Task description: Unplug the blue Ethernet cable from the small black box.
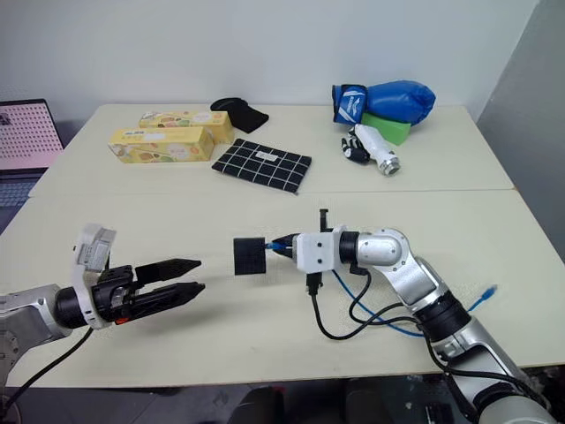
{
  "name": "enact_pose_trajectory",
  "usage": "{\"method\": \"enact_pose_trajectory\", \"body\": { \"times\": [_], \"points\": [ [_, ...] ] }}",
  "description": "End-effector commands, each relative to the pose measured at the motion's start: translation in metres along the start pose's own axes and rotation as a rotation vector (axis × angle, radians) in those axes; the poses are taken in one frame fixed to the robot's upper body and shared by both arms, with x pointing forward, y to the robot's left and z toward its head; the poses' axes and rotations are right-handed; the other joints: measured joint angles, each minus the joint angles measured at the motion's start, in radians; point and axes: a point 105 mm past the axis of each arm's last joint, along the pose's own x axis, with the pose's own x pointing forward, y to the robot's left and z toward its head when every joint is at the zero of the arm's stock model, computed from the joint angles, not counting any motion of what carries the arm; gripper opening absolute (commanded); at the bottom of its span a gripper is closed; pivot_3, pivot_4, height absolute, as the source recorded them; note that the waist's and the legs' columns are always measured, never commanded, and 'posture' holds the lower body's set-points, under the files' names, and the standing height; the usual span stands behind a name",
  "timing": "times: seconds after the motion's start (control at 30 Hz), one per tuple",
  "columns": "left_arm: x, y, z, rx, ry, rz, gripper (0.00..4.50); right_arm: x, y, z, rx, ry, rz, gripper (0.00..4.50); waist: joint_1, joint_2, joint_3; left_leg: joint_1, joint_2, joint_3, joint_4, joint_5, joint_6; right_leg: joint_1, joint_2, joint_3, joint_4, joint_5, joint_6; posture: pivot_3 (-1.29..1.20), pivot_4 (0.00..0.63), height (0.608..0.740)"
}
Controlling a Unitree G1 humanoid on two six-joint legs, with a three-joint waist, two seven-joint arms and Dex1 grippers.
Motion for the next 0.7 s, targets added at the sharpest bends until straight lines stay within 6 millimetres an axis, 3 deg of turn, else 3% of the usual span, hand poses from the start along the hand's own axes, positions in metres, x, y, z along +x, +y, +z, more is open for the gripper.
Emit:
{"method": "enact_pose_trajectory", "body": {
  "times": [0.03,0.27,0.37,0.7],
  "points": [
    [0.015,-0.007,0.003,0.002,-0.006,-0.056,4.50,0.001,-0.009,0.022,-0.122,-0.086,0.038,0.12,0.001,0.000,0.000,0.000,0.000,0.000,0.001,0.000,0.000,0.000,0.000,0.000,0.000,0.000,0.000,0.00,0.150,0.740],
    [0.025,-0.009,0.003,-0.029,-0.011,-0.107,4.50,0.002,-0.010,0.029,-0.152,-0.114,0.036,0.12,0.002,0.000,0.000,0.000,0.000,0.000,0.000,0.000,0.000,0.000,0.000,0.000,0.000,0.000,0.000,0.00,0.150,0.740],
    [0.027,-0.009,0.003,-0.047,-0.019,-0.127,4.04,0.002,-0.011,0.033,-0.167,-0.127,0.029,0.12,0.002,0.000,0.000,0.000,0.000,0.000,0.001,0.000,0.000,0.000,0.000,0.000,0.000,0.000,0.000,0.00,0.150,0.740],
    [0.031,-0.006,0.001,-0.065,-0.019,-0.132,1.91,0.004,-0.012,0.034,-0.192,-0.135,0.016,0.12,0.002,0.000,0.000,0.000,0.000,0.000,0.001,0.000,0.000,0.000,0.000,0.000,0.000,0.000,0.000,0.00,0.150,0.740]
  ]
}}
